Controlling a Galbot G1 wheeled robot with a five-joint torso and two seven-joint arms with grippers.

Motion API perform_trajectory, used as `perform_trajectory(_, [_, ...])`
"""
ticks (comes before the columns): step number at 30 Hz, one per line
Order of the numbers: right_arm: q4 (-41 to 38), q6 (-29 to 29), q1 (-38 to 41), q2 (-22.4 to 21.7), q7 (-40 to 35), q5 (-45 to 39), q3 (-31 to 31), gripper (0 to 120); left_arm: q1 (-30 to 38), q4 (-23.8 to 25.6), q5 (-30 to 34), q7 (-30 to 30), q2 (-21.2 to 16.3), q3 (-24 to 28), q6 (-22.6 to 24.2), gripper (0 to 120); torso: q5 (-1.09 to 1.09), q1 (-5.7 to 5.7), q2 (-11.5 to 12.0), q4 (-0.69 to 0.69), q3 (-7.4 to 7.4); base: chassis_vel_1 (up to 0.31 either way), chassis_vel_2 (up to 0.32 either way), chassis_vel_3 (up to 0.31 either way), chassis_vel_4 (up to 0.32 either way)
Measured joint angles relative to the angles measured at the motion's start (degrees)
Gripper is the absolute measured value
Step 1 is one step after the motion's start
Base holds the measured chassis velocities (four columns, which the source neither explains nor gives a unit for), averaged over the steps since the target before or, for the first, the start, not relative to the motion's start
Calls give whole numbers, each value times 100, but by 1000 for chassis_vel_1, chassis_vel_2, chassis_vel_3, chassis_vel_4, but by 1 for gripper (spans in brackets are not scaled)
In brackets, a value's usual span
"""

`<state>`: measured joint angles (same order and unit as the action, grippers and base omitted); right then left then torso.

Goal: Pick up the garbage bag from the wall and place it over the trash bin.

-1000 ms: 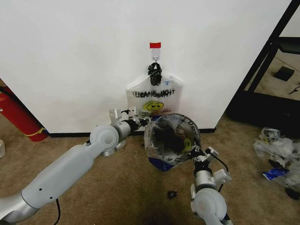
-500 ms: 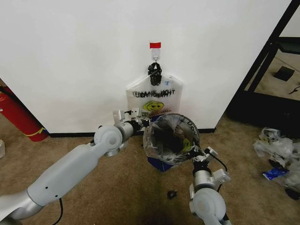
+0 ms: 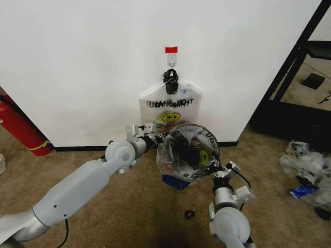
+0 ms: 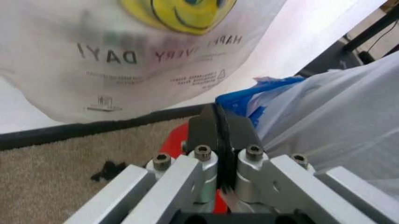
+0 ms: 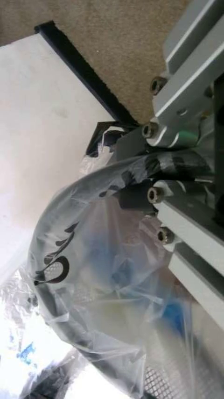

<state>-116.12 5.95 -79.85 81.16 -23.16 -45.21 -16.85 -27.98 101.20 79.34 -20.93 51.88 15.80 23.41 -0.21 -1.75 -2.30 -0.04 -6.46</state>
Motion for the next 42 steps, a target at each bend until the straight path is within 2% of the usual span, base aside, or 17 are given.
perform_trajectory(2, [6,-4,3,11,-12,-10,2,1,-5,19,2,6,0,-23,-2,0,0,0,0,0,0,0,0,0,0])
perform_trajectory(8, [49,-52,14,59,-122,-92,-2,1,24,124,-261,52,-55,-126,52,26,0,0,0,-1,0,0,0,0,0])
perform_trajectory(9, [49,-52,14,59,-122,-92,-2,1,24,124,-261,52,-55,-126,52,26,0,0,0,-1,0,0,0,0,0])
perform_trajectory(13, [65,-77,35,50,-196,-187,-49,1,43,240,-370,71,-153,-131,150,44,0,0,0,-1,0,0,0,0,0])
perform_trajectory(15, [65,-79,36,50,-201,-200,-56,1,43,246,-385,69,-168,-144,151,48,0,0,0,-1,0,0,0,0,0])
perform_trajectory(19, [66,-83,36,63,-247,-278,-76,1,-115,424,-471,-92,-166,-501,-33,66,1,0,0,-3,0,0,0,0,0])
perform_trajectory(21, [66,-89,37,72,-273,-319,-86,1,-188,499,-512,-109,-166,-587,-99,69,1,0,0,-2,0,0,0,0,0])
perform_trajectory(25, [22,-196,71,131,-467,-599,-178,1,-1106,1129,-807,-25,-178,-1327,-449,86,0,0,0,0,1,0,0,0,0])
perform_trajectory(26, [15,-245,97,151,-554,-719,-216,1,-1553,1319,-851,4,-171,-1577,-569,92,-1,0,0,1,0,0,0,0,0])
perform_trajectory(28, [10,-273,109,161,-600,-777,-236,1,-1739,1387,-877,15,-161,-1681,-615,94,-1,0,0,2,0,0,0,0,0])
perform_trajectory(29, [-3,-328,137,186,-697,-892,-278,1,-2075,1499,-948,32,-130,-1868,-704,98,-2,0,0,2,0,0,0,0,0])
perform_trajectory(33, [-7,-433,227,308,-1045,-1095,-391,1,-3157,1723,-1233,145,82,-2452,-953,100,0,0,0,-1,0,0,0,0,0])
perform_trajectory(35, [-7,-443,229,320,-1080,-1109,-406,1,-3336,1738,-1246,162,133,-2541,-975,100,0,0,0,-1,1,0,0,0,0])
perform_trajectory(37, [-1,-461,230,337,-1152,-1130,-453,1,-3799,1772,-1214,233,288,-2770,-1026,100,-1,0,0,0,0,0,0,0,0])
perform_trajectory(42, [5,-501,219,325,-1201,-1168,-525,1,-4613,1773,-410,647,630,-3201,-1120,100,0,1,0,-1,1,0,0,0,0])
